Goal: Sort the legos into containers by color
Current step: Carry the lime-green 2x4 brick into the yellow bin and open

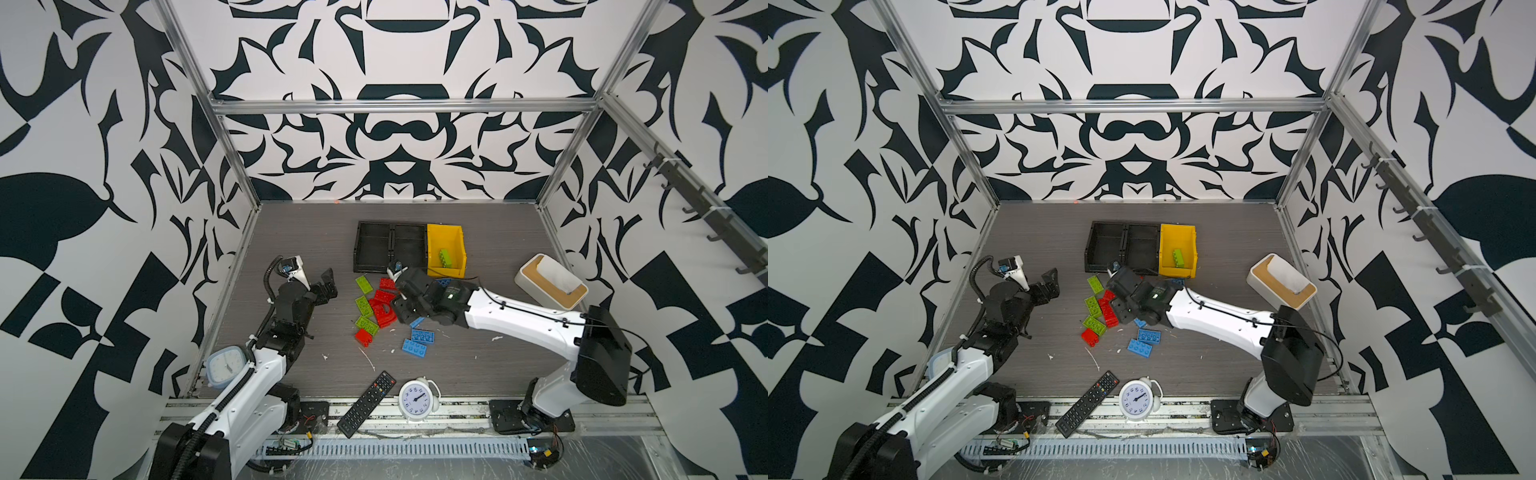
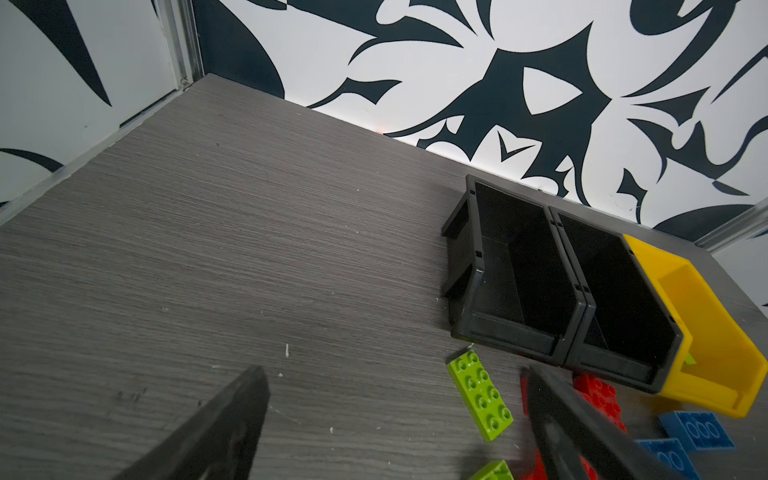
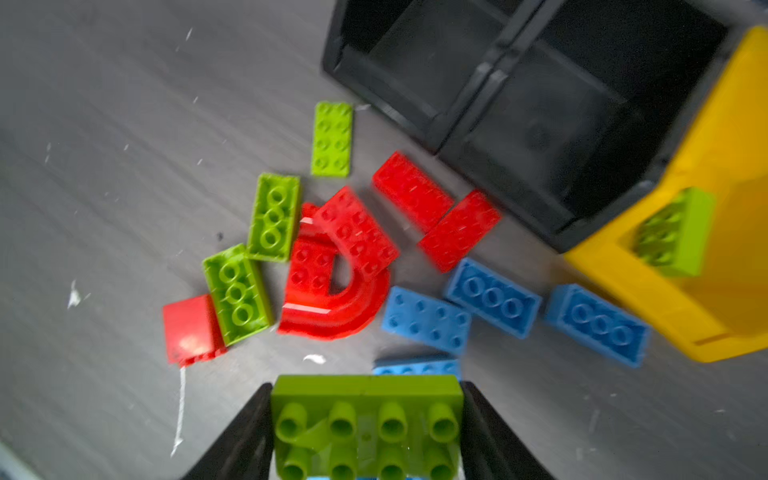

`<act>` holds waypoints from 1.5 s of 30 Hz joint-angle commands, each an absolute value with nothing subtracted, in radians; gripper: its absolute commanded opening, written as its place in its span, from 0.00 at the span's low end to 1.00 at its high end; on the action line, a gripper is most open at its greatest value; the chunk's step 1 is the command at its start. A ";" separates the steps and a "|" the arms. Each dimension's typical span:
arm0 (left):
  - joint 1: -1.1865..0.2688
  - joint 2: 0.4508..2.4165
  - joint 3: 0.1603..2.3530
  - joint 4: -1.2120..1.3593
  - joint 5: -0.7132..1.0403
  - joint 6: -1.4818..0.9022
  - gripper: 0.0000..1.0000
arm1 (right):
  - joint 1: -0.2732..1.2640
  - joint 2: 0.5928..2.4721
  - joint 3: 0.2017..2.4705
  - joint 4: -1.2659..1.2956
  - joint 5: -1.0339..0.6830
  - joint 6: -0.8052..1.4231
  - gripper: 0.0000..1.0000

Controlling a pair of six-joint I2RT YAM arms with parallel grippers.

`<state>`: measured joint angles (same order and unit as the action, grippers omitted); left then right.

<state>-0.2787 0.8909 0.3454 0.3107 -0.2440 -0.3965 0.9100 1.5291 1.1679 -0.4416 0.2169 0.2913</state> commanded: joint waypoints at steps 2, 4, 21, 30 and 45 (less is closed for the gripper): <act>-0.275 0.873 0.322 0.339 -0.239 -0.391 0.99 | 0.768 1.481 1.156 -0.382 0.150 0.177 0.52; -0.275 0.873 0.324 0.337 -0.246 -0.379 0.99 | 0.707 1.486 1.166 -0.370 0.137 0.141 0.51; -0.275 0.867 0.322 0.346 -0.246 -0.365 0.99 | 0.406 1.722 1.284 -0.221 0.025 0.029 0.51; -0.275 0.864 0.322 0.347 -0.242 -0.366 0.99 | 0.360 1.851 1.389 -0.227 0.000 0.026 0.57; -0.275 0.882 0.332 0.341 -0.227 -0.373 0.99 | 0.355 1.817 1.424 -0.346 -0.028 0.029 0.83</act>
<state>-0.2787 0.8783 0.3332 0.3466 -0.2379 -0.3672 0.3538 1.8854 1.4097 -0.2977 -0.0116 0.0349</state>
